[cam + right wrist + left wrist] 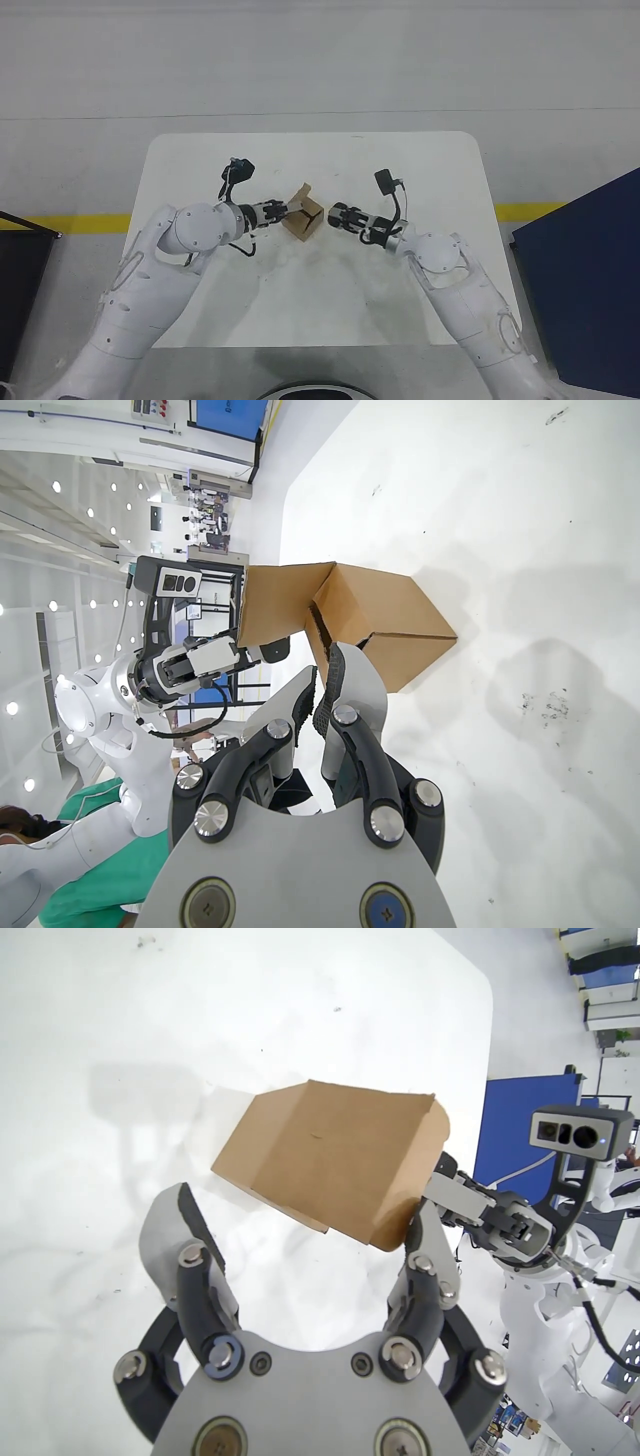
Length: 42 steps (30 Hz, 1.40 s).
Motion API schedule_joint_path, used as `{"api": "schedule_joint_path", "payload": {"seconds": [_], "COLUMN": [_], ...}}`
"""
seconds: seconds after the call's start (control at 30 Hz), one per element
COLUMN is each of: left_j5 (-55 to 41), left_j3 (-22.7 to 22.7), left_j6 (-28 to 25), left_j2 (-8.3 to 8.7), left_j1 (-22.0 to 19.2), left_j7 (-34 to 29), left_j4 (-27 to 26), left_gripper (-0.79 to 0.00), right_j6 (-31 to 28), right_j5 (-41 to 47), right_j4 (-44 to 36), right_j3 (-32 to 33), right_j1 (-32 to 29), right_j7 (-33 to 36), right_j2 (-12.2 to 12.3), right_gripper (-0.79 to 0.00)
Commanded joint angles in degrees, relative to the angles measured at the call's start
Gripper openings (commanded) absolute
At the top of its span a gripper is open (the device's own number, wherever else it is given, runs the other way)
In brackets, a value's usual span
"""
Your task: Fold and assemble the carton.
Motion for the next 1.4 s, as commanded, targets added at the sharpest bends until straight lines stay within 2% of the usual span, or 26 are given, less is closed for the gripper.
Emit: {"api": "schedule_joint_path", "payload": {"seconds": [0.0, 0.23, 0.4, 0.53, 0.57, 0.6, 0.7, 0.8, 0.93, 1.07, 1.1, 1.13, 1.17, 1.2, 1.37], "left_j5": [0.0, 4.2, 8.6, 8.2, 7.9, 7.8, 7.1, 6.3, 7.9, 10.1, 10.7, 11.2, 11.5, 11.4, 7.4], "left_j3": [0.0, 0.5, 0.9, -0.2, -0.6, -0.9, -1.4, -1.4, -0.2, 1.1, 1.3, 1.6, 1.7, 1.6, -1.5], "left_j6": [-0.5, -0.4, 0.8, 0.8, 0.7, 0.7, 0.1, -1.2, -2.6, -2.3, -2.2, -2.3, -2.4, -2.6, -4.5], "left_j2": [0.01, 0.32, 0.72, 1.02, 1.09, 1.16, 1.27, 1.27, 1.21, 1.11, 1.12, 1.14, 1.14, 1.15, 1.58], "left_j1": [-0.1, -0.6, 0.0, 1.0, 1.1, 1.2, 1.2, 0.7, -0.3, -1.0, -1.1, -1.2, -1.2, -1.0, 1.8], "left_j7": [0.2, 0.1, -0.9, -2.4, -2.7, -3.1, -4.0, -4.5, -4.1, -4.1, -4.2, -4.5, -4.6, -4.4, -3.3], "left_j4": [0.1, -1.2, -5.9, -9.6, -10.0, -10.3, -10.4, -9.4, -6.7, -6.4, -6.4, -6.4, -6.6, -6.8, -10.5], "left_gripper": [-0.785, -0.785, -0.785, -0.785, -0.785, -0.785, -0.785, -0.785, -0.785, -0.785, -0.554, -0.406, -0.169, 0.000, 0.000], "right_j6": [0.2, 0.8, 1.6, 2.0, 2.1, 2.1, 1.9, 1.6, 0.9, 0.5, 0.4, 0.4, 0.2, 0.1, -0.4], "right_j5": [0.1, 0.2, 0.0, -0.1, -0.1, -0.2, -0.3, -0.1, 0.2, 0.3, 0.3, 0.3, 0.4, 0.4, 0.3], "right_j4": [0.0, -0.2, -0.5, -0.5, -0.5, -0.4, 0.0, 0.6, 1.1, 1.2, 1.3, 1.4, 1.6, 1.8, 2.5], "right_j3": [0.1, -0.2, -0.9, -1.6, -1.8, -1.9, -2.3, -2.5, -2.4, -2.1, -2.0, -1.9, -1.9, -1.9, -1.9], "right_j1": [0.0, 0.2, 0.8, 1.4, 1.6, 1.8, 2.3, 2.8, 3.2, 3.3, 3.3, 3.4, 3.5, 3.7, 4.1], "right_j7": [-0.1, -0.6, -1.0, -1.3, -1.3, -1.3, -1.4, -1.6, -1.8, -1.9, -1.8, -1.7, -1.6, -1.5, -1.2], "right_j2": [0.0, 0.0, -0.1, -0.3, -0.3, -0.4, -0.5, -0.5, -0.6, -0.5, -0.5, -0.5, -0.5, -0.5, -0.5], "right_gripper": [-0.785, -0.785, -0.785, -0.785, -0.770, -0.680, -0.643, -0.533, -0.480, -0.489, -0.493, -0.508, -0.520, -0.523, -0.526]}}
